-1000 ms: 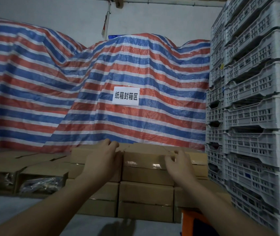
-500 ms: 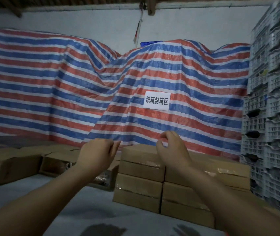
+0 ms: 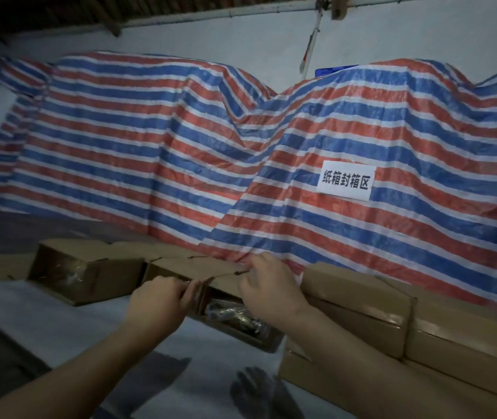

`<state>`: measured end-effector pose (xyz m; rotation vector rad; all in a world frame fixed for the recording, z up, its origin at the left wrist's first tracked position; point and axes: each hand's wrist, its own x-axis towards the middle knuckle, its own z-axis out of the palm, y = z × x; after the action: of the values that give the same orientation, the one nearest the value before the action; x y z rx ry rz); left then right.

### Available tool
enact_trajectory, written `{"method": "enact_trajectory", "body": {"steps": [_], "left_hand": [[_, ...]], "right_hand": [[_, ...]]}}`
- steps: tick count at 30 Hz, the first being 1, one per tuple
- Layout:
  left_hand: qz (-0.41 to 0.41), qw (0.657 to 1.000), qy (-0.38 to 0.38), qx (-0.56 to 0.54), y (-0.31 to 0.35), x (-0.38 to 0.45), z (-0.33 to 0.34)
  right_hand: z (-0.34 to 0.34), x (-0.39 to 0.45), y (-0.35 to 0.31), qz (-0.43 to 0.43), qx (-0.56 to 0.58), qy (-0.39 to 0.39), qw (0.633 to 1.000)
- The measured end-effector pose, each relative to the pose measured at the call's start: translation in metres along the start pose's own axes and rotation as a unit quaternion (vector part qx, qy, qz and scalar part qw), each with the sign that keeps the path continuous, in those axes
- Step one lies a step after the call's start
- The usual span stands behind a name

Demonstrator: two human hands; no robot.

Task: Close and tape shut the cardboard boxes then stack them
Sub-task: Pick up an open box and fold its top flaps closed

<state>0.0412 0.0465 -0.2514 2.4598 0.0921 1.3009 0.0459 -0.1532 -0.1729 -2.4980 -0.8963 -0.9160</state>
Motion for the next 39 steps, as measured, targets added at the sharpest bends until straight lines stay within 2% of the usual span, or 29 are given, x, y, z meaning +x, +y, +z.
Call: {"method": "enact_trajectory", "body": {"steps": [9,13,15,17,21,26,31,39], "left_hand": [[-0.132,0.990,0.027,-0.028,-0.093,0.035,0.032],[-0.213,0.975,0.064,-0.018,-0.125,0.047,0.032],[-0.283,0.951,0.101,-0.069,-0.139,0.049,0.034],[-0.346,0.910,0.150,-0.169,-0.146,0.047,0.031],[-0.362,0.872,0.271,-0.189,-0.151,0.045,0.025],[-0.471,0.804,0.273,-0.238,-0.169,0.043,0.026],[-0.492,0.768,0.302,-0.278,-0.171,0.043,0.029],[-0.496,0.765,0.300,-0.281,-0.167,0.043,0.024]], "right_hand": [[0.108,0.081,-0.042,-0.040,-0.018,-0.134,0.990],[0.150,0.108,-0.065,-0.058,-0.026,-0.145,0.987],[0.170,0.120,-0.076,-0.047,-0.007,-0.151,0.987],[0.190,0.132,-0.085,-0.031,0.020,-0.160,0.987],[0.222,0.147,-0.111,-0.039,0.047,-0.162,0.985],[0.243,0.146,-0.140,-0.083,0.057,-0.133,0.986],[0.248,0.144,-0.144,-0.087,0.039,-0.130,0.987],[0.250,0.145,-0.160,-0.065,-0.022,-0.066,0.995]]}}
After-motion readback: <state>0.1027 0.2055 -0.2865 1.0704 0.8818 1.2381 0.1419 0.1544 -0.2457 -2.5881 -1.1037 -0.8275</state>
